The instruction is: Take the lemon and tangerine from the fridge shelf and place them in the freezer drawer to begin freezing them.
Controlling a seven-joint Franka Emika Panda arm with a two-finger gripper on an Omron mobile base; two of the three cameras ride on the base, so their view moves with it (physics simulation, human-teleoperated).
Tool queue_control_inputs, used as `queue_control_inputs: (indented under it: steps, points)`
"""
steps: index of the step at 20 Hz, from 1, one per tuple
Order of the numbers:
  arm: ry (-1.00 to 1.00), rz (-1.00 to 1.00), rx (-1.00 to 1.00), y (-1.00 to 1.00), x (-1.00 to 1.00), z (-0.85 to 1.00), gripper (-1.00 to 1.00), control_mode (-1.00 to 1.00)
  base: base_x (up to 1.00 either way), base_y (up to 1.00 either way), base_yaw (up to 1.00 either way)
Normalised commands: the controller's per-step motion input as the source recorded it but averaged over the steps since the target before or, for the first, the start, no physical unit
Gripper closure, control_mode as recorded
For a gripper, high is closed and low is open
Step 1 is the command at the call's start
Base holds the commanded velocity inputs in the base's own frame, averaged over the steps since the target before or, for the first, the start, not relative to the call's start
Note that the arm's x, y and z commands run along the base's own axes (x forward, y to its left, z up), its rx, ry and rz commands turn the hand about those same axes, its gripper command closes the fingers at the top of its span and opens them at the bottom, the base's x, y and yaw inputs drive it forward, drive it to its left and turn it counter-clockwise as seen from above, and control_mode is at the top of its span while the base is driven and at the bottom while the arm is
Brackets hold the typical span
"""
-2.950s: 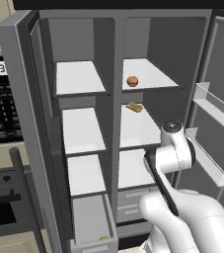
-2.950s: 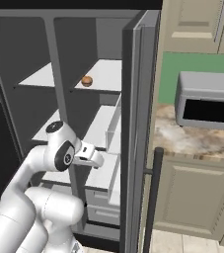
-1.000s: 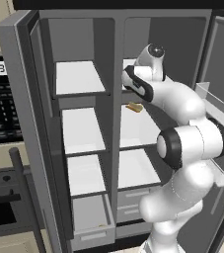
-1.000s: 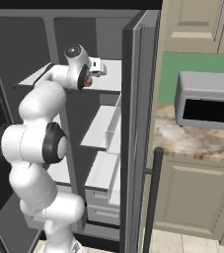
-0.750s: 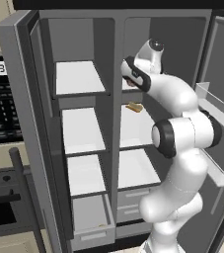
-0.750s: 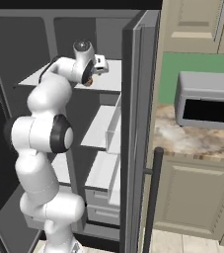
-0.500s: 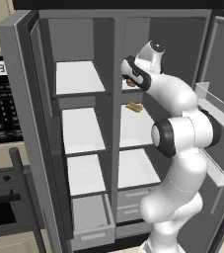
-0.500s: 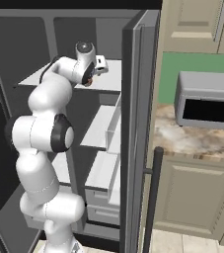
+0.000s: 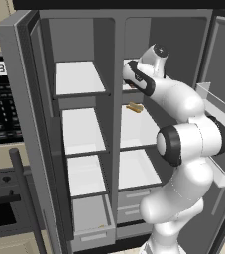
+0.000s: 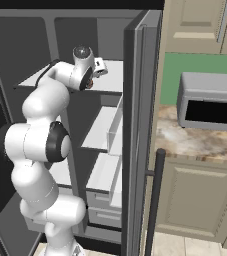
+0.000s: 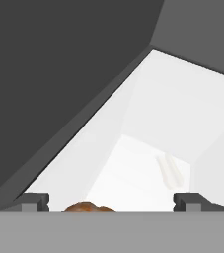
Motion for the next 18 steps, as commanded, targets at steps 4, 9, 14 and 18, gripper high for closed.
queue_control_inputs:
  steps: [4, 9, 14, 18]
  points:
    - [0.00, 0.01, -0.01, 0.00, 0.07, -0.06, -1.00, -1.00, 0.00, 0.00, 0.00]
    - [0.01, 0.01, 0.00, 0.00, 0.00, -0.18, -1.00, -1.00, 0.00, 0.00, 0.00]
    - [0.09, 0.00, 0.00, 0.00, -0.01, -0.29, -1.00, -1.00, 0.00, 0.00, 0.00]
    - [0.09, 0.00, 0.00, 0.00, 0.00, -0.27, -1.00, -1.00, 0.00, 0.00, 0.00]
